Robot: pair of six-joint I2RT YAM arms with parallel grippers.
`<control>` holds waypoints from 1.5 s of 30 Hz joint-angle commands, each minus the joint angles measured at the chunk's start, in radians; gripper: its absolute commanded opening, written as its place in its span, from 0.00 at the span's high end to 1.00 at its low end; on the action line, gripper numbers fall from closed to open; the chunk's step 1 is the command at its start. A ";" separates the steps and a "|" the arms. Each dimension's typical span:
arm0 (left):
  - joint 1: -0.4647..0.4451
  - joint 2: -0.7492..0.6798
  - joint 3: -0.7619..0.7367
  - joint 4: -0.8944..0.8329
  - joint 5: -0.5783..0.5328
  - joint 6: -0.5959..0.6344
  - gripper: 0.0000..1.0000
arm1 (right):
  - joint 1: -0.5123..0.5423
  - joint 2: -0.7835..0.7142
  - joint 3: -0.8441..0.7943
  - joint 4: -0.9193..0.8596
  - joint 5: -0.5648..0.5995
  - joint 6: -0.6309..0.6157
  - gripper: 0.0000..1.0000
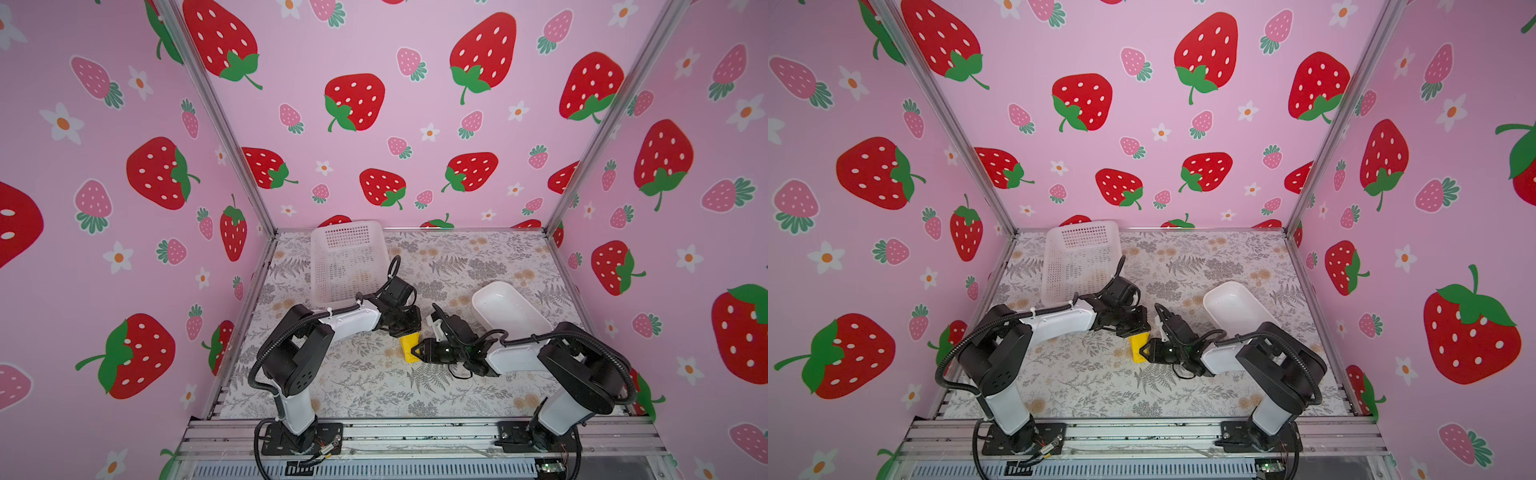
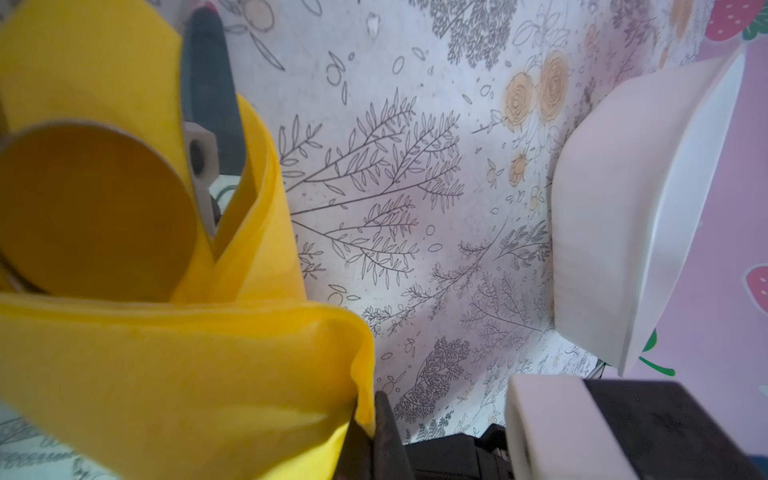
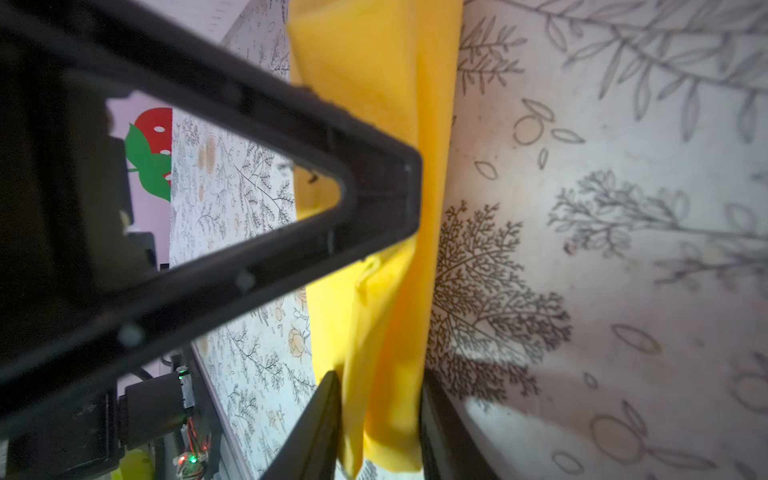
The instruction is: Place the utensils on the paper napkin and roll it up
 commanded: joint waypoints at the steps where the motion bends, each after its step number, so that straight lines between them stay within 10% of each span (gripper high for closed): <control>1: -0.005 0.022 0.037 -0.002 0.015 0.006 1.00 | 0.001 0.007 -0.041 0.027 -0.014 0.061 0.69; 9: -0.005 0.033 0.037 0.008 0.027 0.001 1.00 | 0.001 0.004 -0.049 0.052 -0.013 0.083 0.77; 19: -0.010 0.040 0.025 0.019 0.039 -0.004 1.00 | -0.007 -0.014 -0.018 0.029 0.043 0.112 0.49; 27: -0.013 0.041 0.028 0.019 0.041 -0.003 1.00 | -0.005 0.036 0.039 -0.006 0.067 0.094 0.46; 45: -0.016 -0.038 0.042 -0.024 0.057 0.018 0.96 | -0.005 0.046 -0.069 0.083 0.043 0.193 0.91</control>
